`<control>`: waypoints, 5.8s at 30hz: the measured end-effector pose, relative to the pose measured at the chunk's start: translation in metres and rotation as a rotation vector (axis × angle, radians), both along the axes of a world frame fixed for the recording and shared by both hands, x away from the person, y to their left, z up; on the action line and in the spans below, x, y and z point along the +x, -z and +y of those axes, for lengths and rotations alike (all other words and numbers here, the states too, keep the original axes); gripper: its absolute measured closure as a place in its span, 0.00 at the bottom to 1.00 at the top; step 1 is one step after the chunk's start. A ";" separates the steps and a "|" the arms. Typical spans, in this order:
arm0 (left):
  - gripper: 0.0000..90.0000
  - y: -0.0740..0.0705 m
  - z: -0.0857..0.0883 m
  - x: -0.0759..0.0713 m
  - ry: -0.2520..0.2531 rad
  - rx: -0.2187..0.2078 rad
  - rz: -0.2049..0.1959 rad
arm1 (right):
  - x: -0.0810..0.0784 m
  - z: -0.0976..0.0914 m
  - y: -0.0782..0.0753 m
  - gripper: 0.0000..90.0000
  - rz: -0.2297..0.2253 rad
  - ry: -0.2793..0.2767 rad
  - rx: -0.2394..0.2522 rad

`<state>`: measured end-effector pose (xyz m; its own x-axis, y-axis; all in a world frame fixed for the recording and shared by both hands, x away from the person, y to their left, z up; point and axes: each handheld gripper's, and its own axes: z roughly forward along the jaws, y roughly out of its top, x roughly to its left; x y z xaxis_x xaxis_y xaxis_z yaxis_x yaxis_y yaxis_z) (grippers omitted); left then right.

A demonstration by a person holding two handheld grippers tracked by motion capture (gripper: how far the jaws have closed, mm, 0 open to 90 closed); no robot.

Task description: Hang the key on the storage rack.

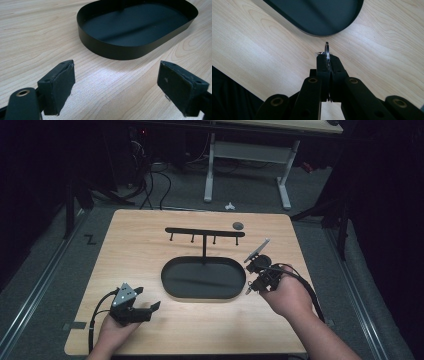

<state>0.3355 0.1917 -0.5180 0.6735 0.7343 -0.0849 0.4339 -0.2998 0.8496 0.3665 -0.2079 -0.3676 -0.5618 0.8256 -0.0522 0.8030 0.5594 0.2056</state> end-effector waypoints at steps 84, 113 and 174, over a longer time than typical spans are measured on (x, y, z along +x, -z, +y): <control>0.17 -0.001 0.006 0.002 -0.008 -0.024 -0.001 | 0.102 0.043 -0.067 0.98 0.049 0.017 -0.022; 0.17 -0.001 0.005 0.003 -0.008 -0.022 -0.003 | 0.111 0.033 -0.069 0.96 0.052 0.034 -0.027; 0.17 0.001 0.001 0.003 0.010 -0.005 0.004 | 0.094 0.001 -0.050 0.77 -0.006 0.115 0.003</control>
